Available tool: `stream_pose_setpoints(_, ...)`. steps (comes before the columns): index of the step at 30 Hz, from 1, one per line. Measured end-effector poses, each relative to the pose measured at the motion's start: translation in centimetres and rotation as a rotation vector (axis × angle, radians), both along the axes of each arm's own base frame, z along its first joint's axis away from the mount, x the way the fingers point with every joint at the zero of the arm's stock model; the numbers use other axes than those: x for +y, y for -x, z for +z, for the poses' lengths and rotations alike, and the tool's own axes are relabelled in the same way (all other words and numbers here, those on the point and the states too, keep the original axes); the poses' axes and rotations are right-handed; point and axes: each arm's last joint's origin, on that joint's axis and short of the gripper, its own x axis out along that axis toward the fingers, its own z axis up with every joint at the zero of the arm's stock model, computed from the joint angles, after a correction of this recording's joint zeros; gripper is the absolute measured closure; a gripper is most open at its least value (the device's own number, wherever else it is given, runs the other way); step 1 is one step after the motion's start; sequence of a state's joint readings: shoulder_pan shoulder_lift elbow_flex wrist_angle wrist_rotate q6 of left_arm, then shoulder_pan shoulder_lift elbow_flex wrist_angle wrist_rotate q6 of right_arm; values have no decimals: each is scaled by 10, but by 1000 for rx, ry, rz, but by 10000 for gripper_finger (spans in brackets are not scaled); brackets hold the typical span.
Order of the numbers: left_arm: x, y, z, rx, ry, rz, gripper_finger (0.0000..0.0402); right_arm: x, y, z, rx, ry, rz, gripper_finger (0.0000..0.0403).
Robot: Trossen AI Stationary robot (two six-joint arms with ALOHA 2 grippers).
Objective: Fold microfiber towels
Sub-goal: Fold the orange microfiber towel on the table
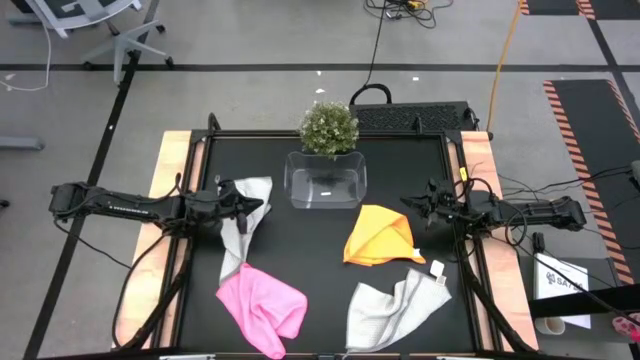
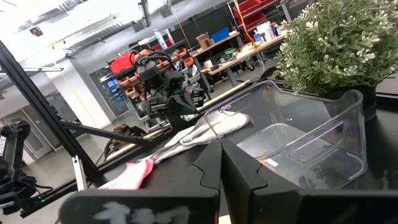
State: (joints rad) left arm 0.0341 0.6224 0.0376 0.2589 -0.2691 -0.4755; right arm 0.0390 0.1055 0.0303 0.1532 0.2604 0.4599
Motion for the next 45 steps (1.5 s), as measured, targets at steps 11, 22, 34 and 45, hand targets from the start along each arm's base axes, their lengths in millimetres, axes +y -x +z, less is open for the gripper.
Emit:
stream_pose_setpoints(11, 0, -3, 13, -159, 67, 20, 380, 0, 0, 0, -18, -80, -1, 403)
stream_pose_setpoints(22, 1, -5, 28, -328, 89, 46, 380, -3, 1, 0, -21, -80, -103, 403)
stream_pose_setpoints(34, -3, -4, 54, -558, 48, -21, 381, -1, 0, 33, -163, -64, -39, 403)
stream_pose_setpoints(45, -5, -19, 94, -417, -55, -2, 381, 4, -53, 110, 424, 90, 70, 403)
